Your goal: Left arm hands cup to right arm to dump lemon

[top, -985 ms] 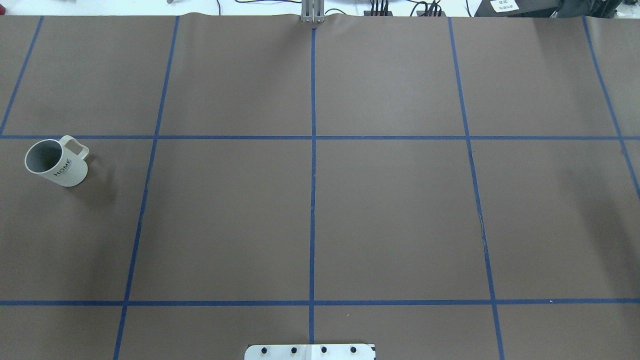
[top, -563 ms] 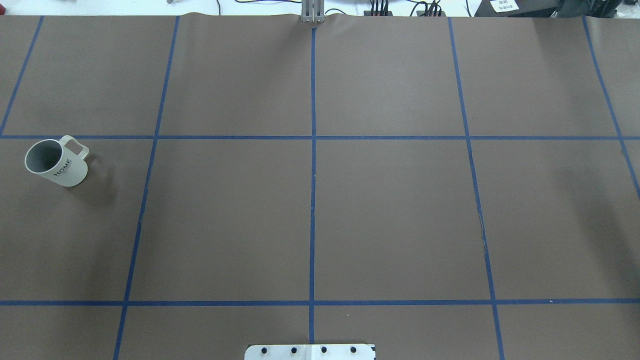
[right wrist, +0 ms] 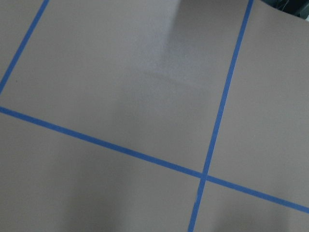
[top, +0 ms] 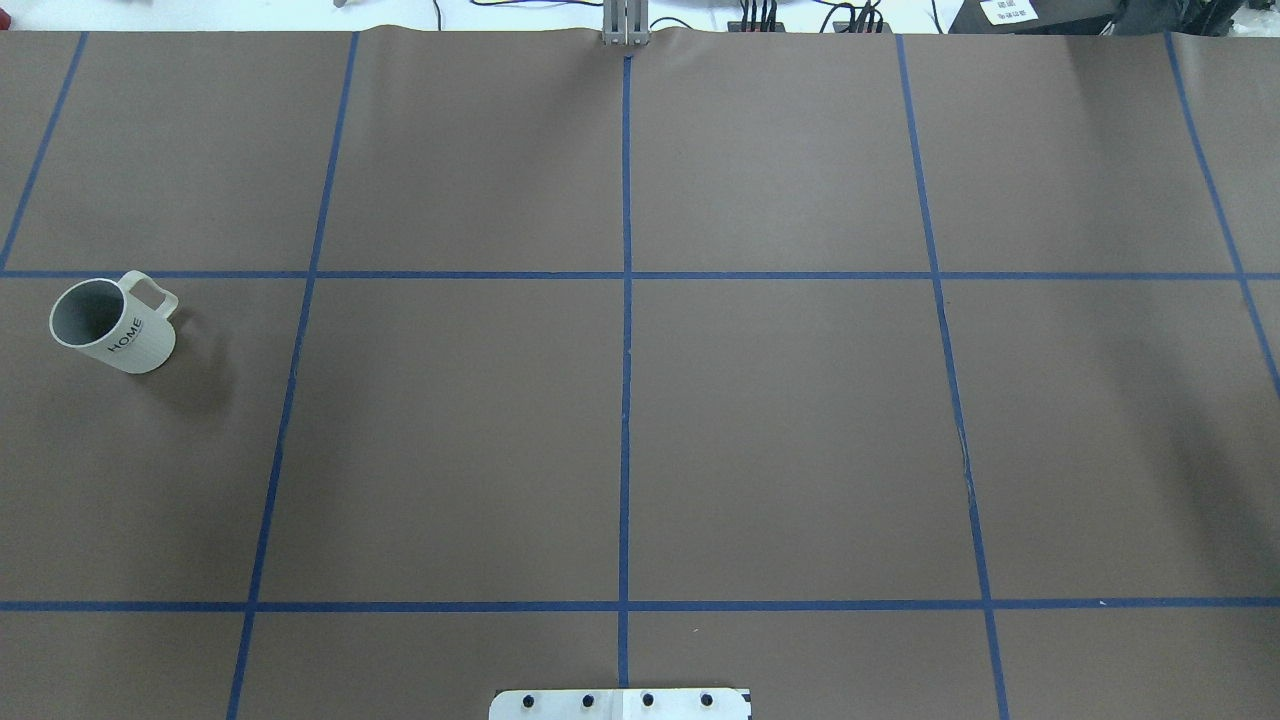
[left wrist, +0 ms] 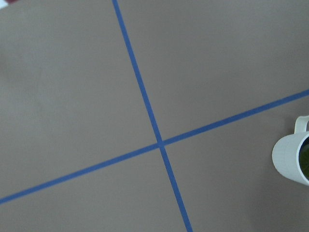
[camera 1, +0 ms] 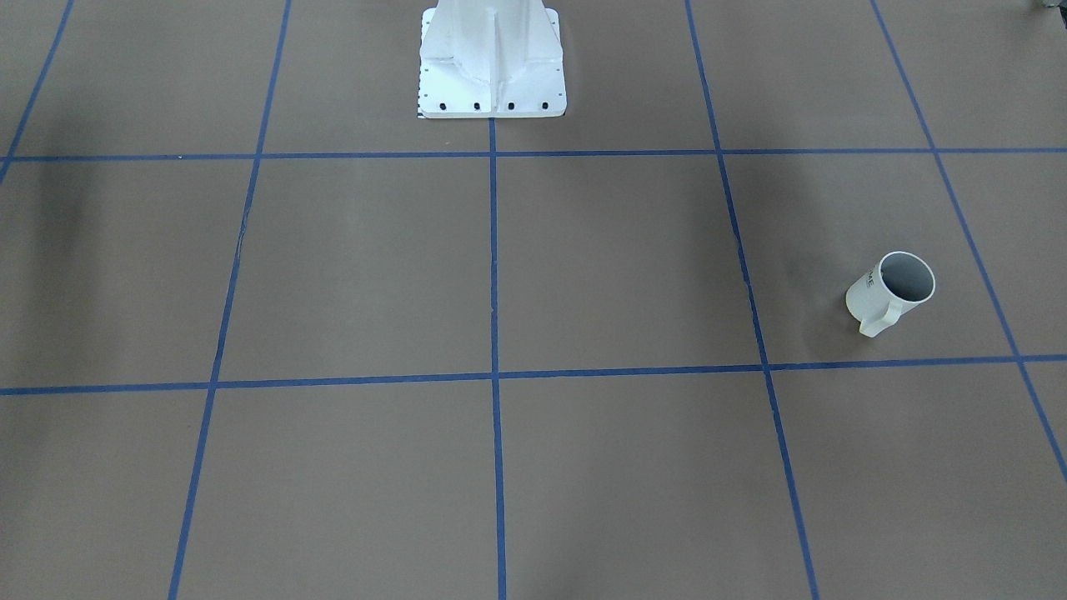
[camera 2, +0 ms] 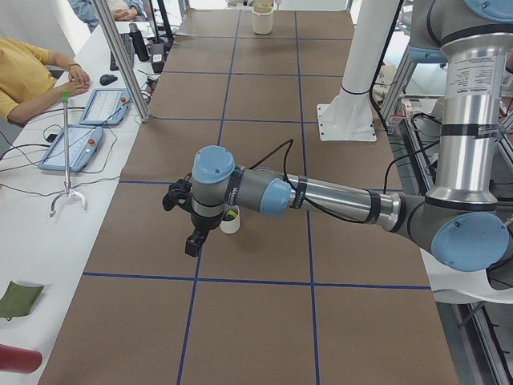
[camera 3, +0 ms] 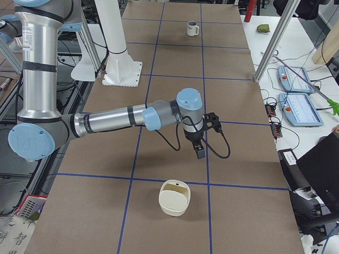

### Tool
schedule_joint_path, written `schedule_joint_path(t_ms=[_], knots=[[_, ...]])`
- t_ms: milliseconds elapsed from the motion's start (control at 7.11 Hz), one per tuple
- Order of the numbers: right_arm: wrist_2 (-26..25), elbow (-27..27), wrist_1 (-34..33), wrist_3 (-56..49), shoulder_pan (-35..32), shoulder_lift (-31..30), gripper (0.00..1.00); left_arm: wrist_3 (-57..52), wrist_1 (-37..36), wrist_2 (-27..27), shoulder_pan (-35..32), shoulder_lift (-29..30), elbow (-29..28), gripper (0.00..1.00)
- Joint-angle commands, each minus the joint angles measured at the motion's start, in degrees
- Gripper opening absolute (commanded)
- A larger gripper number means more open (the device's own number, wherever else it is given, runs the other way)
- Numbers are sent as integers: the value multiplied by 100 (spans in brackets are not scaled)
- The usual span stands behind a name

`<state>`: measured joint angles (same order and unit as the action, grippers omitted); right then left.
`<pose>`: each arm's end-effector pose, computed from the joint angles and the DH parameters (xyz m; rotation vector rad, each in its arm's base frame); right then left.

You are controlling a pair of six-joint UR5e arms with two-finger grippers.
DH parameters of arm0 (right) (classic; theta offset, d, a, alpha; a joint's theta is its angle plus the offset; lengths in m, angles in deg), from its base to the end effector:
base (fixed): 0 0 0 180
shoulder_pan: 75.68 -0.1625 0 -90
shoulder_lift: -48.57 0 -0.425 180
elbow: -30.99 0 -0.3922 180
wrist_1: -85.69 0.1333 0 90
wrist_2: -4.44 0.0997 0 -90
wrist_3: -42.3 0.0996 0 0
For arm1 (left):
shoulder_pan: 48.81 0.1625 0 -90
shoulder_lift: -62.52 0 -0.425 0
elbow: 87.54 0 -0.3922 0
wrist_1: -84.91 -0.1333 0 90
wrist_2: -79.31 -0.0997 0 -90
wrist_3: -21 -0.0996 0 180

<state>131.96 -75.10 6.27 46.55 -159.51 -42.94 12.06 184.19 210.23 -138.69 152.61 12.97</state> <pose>0.0193 -0.4972 0.5177 0.3631 -0.6802 -0.1756 -0.0670 -0.5057 0.5522 0.3864 0.6811 0.2739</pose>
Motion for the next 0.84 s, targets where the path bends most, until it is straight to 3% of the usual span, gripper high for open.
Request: schedule_joint_path(t_ms=[0, 281, 703], knots=[[9, 36, 268, 548, -2, 72, 100, 189, 407, 21, 6, 26, -58, 100], [-43, 36, 890, 917, 478, 168, 100, 732, 748, 13, 215, 18, -31, 100], [-96, -8, 1121, 1899, 1463, 544, 100, 2600, 1169, -57, 1426, -70, -181, 100]])
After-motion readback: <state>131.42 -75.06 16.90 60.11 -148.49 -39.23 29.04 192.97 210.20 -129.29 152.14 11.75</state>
